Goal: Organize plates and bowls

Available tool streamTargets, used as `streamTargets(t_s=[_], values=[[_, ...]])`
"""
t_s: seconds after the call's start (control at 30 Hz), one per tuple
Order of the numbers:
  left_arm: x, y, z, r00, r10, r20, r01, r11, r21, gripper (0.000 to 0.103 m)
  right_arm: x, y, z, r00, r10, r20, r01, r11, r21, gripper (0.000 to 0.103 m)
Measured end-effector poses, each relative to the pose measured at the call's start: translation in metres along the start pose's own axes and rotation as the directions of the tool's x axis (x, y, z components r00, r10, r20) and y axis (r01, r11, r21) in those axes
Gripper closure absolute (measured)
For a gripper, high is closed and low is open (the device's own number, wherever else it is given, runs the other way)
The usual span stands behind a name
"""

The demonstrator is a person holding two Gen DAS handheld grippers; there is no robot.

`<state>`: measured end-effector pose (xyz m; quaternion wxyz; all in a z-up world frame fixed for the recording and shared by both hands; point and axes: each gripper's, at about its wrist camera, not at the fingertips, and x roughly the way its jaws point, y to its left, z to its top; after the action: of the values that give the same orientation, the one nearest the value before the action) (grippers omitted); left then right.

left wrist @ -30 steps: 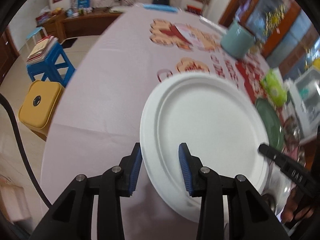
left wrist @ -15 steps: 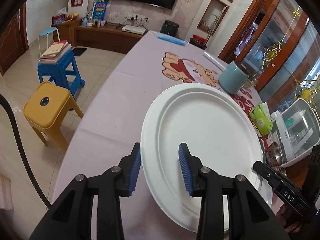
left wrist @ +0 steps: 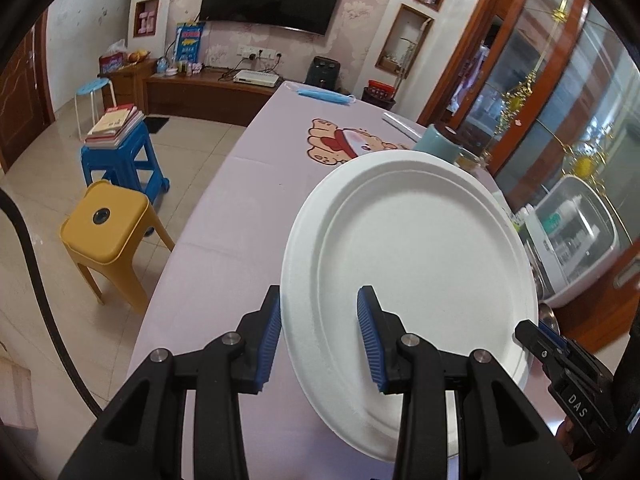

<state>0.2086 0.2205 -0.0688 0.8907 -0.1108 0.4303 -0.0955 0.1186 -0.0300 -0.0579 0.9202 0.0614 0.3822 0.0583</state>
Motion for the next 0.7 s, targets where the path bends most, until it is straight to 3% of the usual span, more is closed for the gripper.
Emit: streamTargets(t_s=[0.27, 0.7], values=[[-0.037, -0.033, -0.031, 1.0, -0.025, 0.009, 0.024, 0.997, 0.067, 0.068, -0.051, -0.012, -0.032, 0.998, -0.034, 0.045, 0.033, 0.999, 0.02, 0.075], [-0.07, -0.119, -0.091, 0.996, -0.091, -0.014, 0.092, 0.982, 0.162, 0.067, -0.134, -0.069, -0.08, 0.988, -0.133, 0.079, 0.128, 0.99, 0.062, 0.075]])
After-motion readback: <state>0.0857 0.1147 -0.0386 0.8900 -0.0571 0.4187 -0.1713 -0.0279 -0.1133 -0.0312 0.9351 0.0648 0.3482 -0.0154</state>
